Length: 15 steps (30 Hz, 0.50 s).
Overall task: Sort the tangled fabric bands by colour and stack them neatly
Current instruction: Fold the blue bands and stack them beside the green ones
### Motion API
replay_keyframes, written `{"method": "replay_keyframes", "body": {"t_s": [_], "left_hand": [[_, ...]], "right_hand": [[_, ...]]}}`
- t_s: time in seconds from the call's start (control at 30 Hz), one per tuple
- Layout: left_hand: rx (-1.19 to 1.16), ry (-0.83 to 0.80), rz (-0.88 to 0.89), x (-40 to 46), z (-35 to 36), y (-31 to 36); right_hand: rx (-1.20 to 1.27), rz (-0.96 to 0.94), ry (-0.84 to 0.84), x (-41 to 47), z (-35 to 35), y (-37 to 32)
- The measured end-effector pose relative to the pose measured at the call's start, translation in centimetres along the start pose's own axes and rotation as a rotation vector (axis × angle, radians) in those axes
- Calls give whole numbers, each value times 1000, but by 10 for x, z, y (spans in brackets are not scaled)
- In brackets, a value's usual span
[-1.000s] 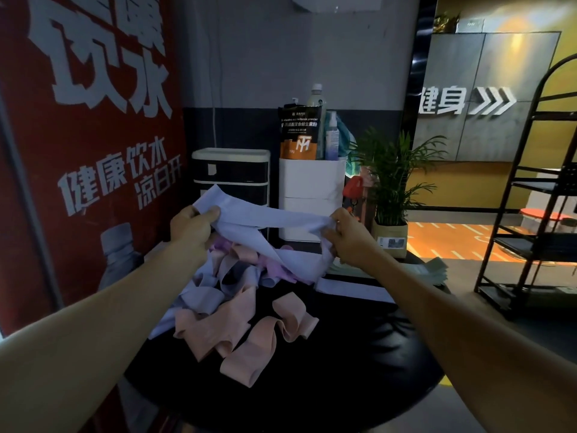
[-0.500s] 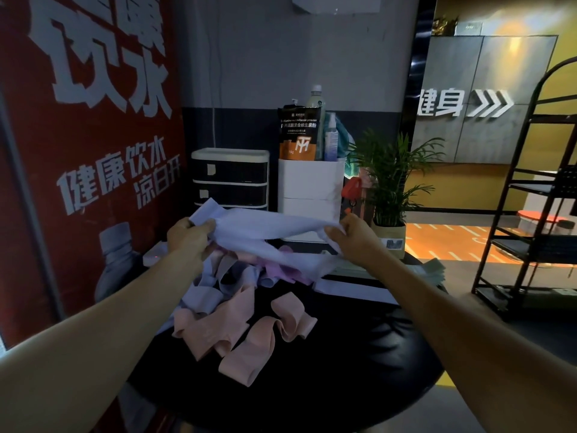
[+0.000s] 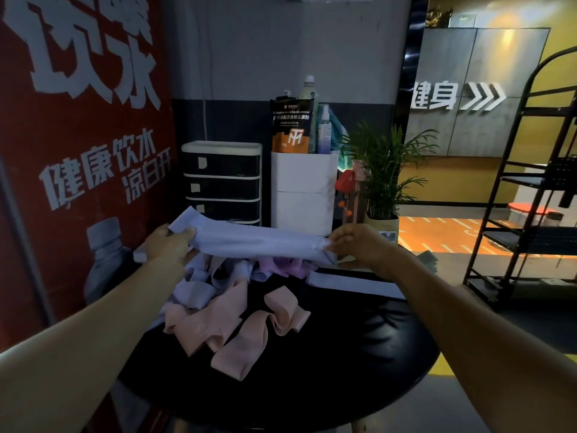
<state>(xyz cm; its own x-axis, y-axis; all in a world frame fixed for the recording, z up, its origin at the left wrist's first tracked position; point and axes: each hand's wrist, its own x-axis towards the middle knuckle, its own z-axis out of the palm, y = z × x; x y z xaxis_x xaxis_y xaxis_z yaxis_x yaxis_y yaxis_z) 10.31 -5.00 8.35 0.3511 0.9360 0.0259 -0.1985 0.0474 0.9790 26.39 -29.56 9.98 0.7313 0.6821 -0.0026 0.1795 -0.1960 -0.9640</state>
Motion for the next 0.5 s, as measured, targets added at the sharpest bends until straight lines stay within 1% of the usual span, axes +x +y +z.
{"method": "replay_keyframes", "body": {"t_s": [0.07, 0.2, 0.37, 0.5], "left_hand": [[15, 2, 3, 1, -2, -3], [35, 23, -1, 3, -3, -6], [-11, 18, -26, -1, 4, -4], [-40, 29, -71, -6, 8, -6]], "right_hand": [[41, -5, 41, 2, 0, -1], [4, 74, -110, 0, 5, 1], [316, 14, -73, 2, 11, 13], [503, -11, -106, 2, 13, 21]]}}
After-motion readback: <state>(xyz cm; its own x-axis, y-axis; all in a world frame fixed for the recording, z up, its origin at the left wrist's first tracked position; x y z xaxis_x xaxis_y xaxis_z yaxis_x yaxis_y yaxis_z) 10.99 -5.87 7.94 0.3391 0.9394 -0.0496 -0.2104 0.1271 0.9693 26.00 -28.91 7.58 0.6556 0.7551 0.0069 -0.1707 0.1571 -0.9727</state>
